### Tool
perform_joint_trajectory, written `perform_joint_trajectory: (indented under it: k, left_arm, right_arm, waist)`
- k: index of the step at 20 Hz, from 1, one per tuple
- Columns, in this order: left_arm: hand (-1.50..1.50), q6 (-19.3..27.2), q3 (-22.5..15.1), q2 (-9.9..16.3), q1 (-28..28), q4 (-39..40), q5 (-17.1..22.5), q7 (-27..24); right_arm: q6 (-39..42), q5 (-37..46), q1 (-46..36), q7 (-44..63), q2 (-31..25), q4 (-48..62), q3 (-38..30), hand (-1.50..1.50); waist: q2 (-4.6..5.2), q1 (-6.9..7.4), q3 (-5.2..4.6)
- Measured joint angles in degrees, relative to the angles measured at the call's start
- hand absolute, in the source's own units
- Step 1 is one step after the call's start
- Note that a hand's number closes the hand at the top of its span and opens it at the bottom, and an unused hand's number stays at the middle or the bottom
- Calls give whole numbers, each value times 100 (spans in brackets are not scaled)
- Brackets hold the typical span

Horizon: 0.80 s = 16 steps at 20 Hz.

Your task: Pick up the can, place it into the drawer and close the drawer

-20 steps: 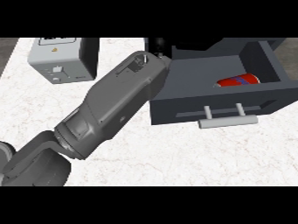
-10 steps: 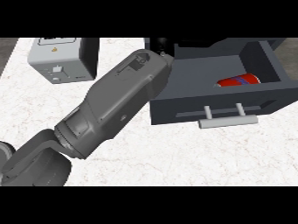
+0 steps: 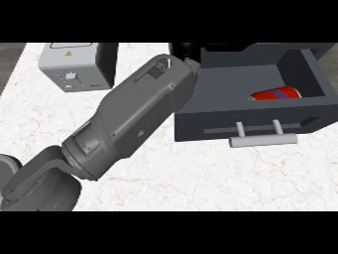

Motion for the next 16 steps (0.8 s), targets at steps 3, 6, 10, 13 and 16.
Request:
perform_joint_trajectory:
  k: [3,6,10,13,16]
  left_arm:
    - [-150,6,3,-1,-20,-31,63,-73]
    - [-150,55,-11,0,-132,-9,132,-23]
    - [-150,-9,31,-1,-105,21,188,-25]
    - [-150,63,28,-1,-141,-38,177,73]
    - [-150,84,53,7,-77,-136,135,117]
  right_arm:
    - [-45,830,-214,-111,81,-113,421,-150]
    - [-116,1626,-550,-237,38,56,840,-150]
    - [-282,2755,-804,-333,88,177,1539,-150]
    - [-558,3586,-1174,-463,78,590,1989,-150]
    - [-911,4351,-1532,-581,109,1072,2422,-150]
  waist:
    - [-7,84,-1]
    - [-7,135,-1]
    - [-25,213,-4]
    - [-47,295,-5]
    - [-68,356,-7]
